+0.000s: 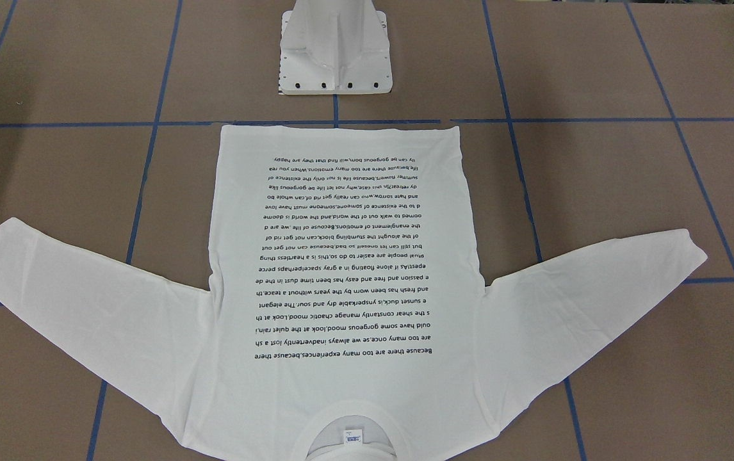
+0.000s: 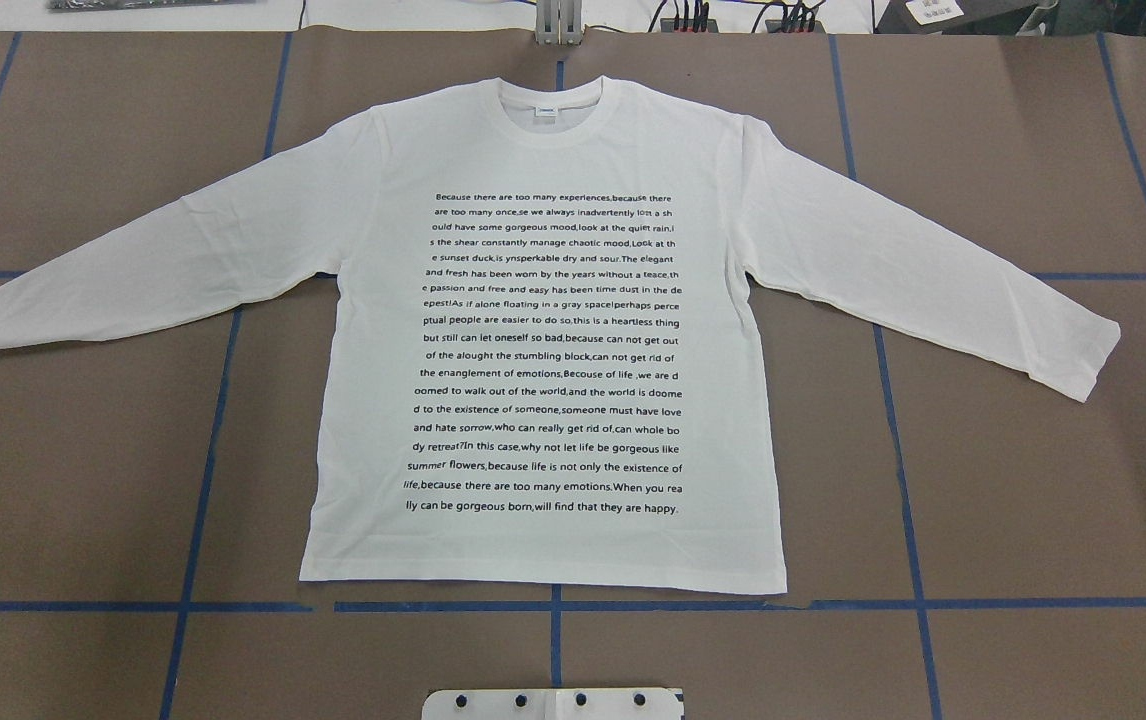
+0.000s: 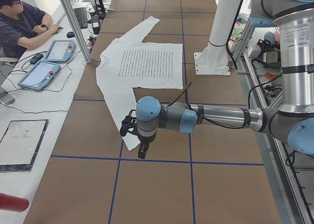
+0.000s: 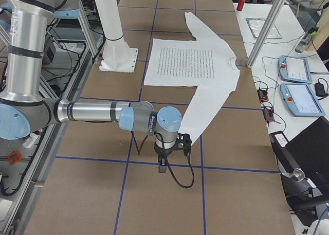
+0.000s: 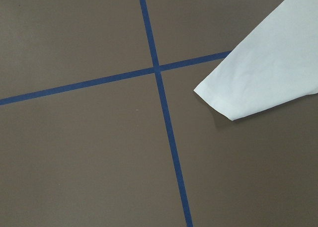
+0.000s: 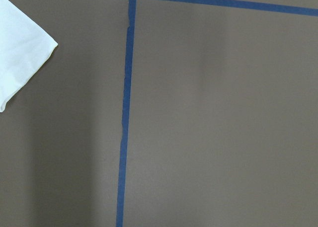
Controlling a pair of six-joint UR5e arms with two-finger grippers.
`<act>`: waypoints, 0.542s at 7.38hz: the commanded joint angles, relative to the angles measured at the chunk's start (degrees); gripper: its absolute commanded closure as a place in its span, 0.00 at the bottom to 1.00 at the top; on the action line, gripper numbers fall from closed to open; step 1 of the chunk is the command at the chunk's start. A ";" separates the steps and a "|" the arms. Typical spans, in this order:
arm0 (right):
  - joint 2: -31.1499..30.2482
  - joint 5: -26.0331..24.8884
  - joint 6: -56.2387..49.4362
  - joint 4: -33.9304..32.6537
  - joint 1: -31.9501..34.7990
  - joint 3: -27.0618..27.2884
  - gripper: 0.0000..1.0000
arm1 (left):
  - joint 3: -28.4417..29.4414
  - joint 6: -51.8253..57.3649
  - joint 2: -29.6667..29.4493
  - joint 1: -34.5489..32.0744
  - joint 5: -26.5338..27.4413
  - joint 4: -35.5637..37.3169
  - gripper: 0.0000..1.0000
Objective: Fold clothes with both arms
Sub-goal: 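Move the right gripper down to the sleeve cuff nearest it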
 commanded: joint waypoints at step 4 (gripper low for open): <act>3.12 1.60 1.40 10.50 -2.10 3.05 0.00 | -3.11 -0.51 -1.66 0.21 -0.59 -0.44 0.00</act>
